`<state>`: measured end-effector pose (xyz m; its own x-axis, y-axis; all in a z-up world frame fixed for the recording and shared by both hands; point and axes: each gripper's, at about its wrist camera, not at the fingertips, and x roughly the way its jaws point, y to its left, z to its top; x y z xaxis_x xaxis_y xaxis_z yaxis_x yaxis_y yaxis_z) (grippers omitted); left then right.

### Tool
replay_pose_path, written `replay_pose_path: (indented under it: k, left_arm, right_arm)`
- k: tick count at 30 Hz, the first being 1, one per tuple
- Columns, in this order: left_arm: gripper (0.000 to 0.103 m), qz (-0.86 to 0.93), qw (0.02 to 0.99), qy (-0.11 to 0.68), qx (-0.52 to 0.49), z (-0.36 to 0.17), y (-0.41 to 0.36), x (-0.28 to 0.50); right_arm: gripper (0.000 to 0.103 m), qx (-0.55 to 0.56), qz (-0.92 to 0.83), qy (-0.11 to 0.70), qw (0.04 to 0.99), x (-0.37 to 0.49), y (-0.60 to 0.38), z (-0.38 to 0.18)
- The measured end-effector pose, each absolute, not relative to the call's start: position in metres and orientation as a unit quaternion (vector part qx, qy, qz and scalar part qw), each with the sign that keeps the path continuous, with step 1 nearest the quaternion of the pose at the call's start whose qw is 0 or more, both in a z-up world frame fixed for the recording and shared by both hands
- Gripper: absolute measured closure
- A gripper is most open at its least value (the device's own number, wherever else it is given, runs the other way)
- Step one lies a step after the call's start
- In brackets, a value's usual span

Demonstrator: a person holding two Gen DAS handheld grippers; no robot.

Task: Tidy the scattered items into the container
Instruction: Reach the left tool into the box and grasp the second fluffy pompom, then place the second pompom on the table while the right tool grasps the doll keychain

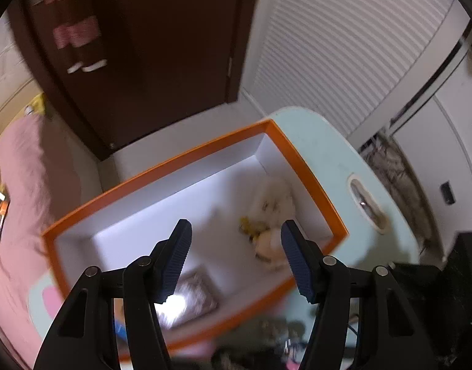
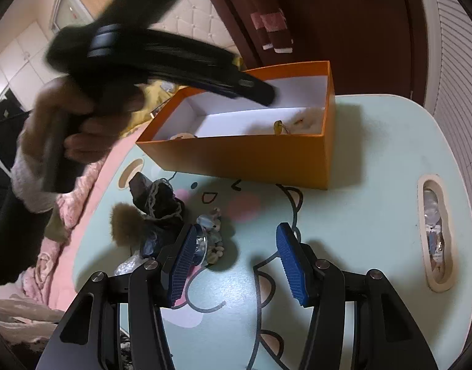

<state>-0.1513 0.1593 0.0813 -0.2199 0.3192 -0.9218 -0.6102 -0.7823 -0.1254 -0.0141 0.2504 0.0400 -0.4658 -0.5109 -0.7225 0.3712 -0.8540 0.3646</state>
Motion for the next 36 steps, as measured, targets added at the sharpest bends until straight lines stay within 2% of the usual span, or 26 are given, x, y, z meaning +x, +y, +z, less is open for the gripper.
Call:
replay_pose_path:
  k: [3, 8, 10, 12, 20, 30, 36]
  left_arm:
    - [0.042, 0.748, 0.332, 0.144, -0.557, 0.07, 0.182, -0.156]
    - [0.042, 0.736, 0.322, 0.19, -0.565, 0.053, 0.204, -0.16]
    - [0.049, 0.731, 0.328, 0.199, -0.564, 0.049, 0.208, -0.16]
    - [0.068, 0.729, 0.325, 0.205, -0.567, 0.043, 0.21, -0.163]
    - [0.069, 0.751, 0.312, 0.182, -0.553, 0.045, 0.192, -0.165]
    - [0.069, 0.827, 0.298, 0.084, -0.469, 0.137, 0.113, -0.145]
    - [0.069, 0.845, 0.269, 0.028, -0.462, 0.146, 0.037, -0.095]
  right_arm:
    - [0.05, 0.446, -0.852, -0.082, 0.261, -0.013, 0.252, 0.04]
    - [0.05, 0.446, -0.848, -0.108, 0.265, -0.015, 0.259, 0.04]
    - [0.05, 0.446, -0.848, -0.11, 0.263, -0.016, 0.26, 0.039]
    - [0.05, 0.448, -0.847, -0.11, 0.264, -0.017, 0.26, 0.038]
    - [0.05, 0.45, -0.847, -0.111, 0.26, -0.018, 0.262, 0.038]
    - [0.05, 0.449, -0.85, -0.097, 0.257, -0.017, 0.254, 0.043]
    - [0.05, 0.442, -0.853, -0.079, 0.267, -0.017, 0.246, 0.054]
